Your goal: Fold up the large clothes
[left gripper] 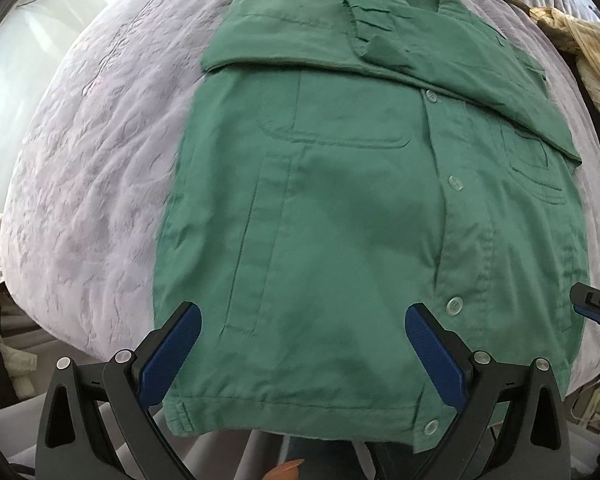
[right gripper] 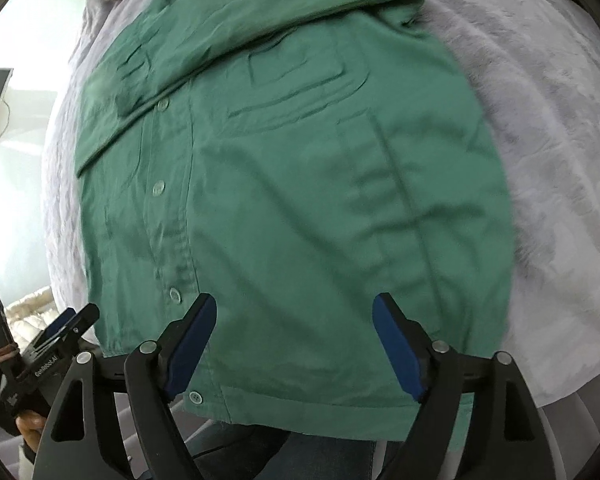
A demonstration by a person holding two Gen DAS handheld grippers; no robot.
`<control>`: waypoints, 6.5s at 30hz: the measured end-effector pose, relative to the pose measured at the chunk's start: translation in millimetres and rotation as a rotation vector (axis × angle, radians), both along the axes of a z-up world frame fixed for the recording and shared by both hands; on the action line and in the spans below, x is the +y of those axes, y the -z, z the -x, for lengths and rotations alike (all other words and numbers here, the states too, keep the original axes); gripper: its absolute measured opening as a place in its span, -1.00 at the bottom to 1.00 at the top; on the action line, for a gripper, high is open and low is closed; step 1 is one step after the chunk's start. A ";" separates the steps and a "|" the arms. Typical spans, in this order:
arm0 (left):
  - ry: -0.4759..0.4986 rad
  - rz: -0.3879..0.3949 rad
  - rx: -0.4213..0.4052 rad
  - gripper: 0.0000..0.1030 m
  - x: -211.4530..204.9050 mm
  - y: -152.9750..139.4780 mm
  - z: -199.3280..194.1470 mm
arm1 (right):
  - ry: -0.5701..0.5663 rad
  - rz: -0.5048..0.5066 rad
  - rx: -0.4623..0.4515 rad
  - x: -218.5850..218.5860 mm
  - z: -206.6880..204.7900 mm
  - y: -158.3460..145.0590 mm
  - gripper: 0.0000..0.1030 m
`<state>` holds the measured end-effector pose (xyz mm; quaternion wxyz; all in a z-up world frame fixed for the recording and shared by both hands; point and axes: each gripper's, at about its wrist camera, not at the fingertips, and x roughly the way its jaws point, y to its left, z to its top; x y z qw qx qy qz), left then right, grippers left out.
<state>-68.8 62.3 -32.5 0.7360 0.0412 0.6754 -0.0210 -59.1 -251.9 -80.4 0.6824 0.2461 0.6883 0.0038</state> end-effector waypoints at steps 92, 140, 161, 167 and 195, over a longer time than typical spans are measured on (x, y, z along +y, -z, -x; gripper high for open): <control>-0.285 0.765 -0.143 -0.74 111.0 -51.3 -139.9 | 0.272 -0.757 -0.448 -96.7 -146.7 -66.6 -0.73; -0.049 0.172 -0.401 0.84 0.4 46.6 -340.1 | 0.170 0.231 -0.382 -138.8 -310.4 1.9 0.24; -0.070 0.060 -0.316 0.94 39.9 57.5 -330.1 | 0.140 0.282 -0.433 -115.3 -246.7 -26.8 -0.66; -0.069 0.114 -0.242 0.94 66.6 54.0 -290.9 | 0.178 0.246 -0.291 -104.8 -194.6 8.6 -0.64; 0.149 0.477 -0.116 0.06 105.4 42.5 -224.3 | 0.307 -0.601 -0.180 179.7 -166.9 76.4 0.04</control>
